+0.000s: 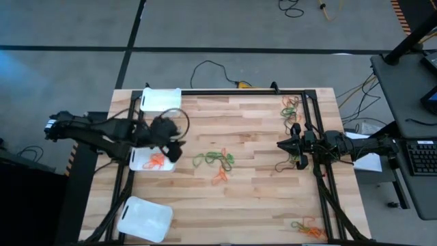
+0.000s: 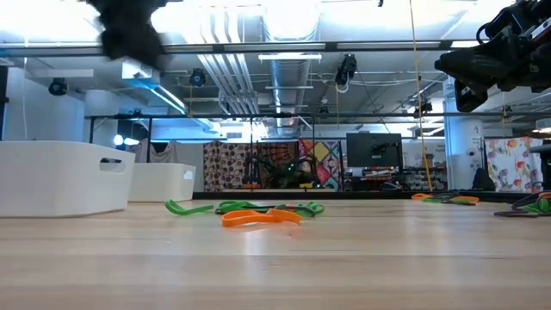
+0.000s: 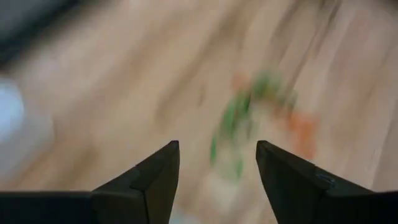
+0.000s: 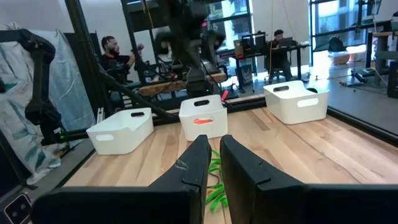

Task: Sort rubber bands into baskets
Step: Put the orange rubber band into the middle white bin

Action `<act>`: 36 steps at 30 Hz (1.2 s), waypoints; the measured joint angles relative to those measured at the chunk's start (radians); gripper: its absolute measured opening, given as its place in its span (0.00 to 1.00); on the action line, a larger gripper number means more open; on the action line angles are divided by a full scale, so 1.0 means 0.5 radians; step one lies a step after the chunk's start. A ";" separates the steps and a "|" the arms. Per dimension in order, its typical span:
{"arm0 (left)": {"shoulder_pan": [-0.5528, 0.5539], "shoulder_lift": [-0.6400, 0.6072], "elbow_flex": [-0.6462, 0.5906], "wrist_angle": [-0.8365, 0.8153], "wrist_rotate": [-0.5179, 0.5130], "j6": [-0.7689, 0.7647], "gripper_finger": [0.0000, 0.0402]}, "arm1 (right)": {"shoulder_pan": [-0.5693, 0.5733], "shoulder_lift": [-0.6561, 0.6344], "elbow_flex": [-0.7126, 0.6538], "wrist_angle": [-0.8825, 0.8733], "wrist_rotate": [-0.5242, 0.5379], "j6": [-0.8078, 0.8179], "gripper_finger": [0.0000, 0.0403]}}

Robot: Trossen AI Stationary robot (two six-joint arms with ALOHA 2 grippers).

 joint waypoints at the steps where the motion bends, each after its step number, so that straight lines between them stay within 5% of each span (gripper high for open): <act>1: 0.011 0.014 0.040 0.097 -0.024 0.069 0.50 | 0.000 0.000 0.001 0.000 0.000 0.000 0.08; 9: 0.042 0.244 0.116 0.766 0.217 0.298 0.50 | -0.001 0.000 0.001 0.000 0.001 0.000 0.08; 22: -0.017 0.970 0.113 0.881 0.717 0.433 0.56 | -0.001 0.000 0.000 0.000 0.001 0.000 0.08; 36: -0.302 1.396 0.113 0.934 0.580 0.363 0.57 | -0.001 0.000 0.001 0.000 0.000 0.000 0.08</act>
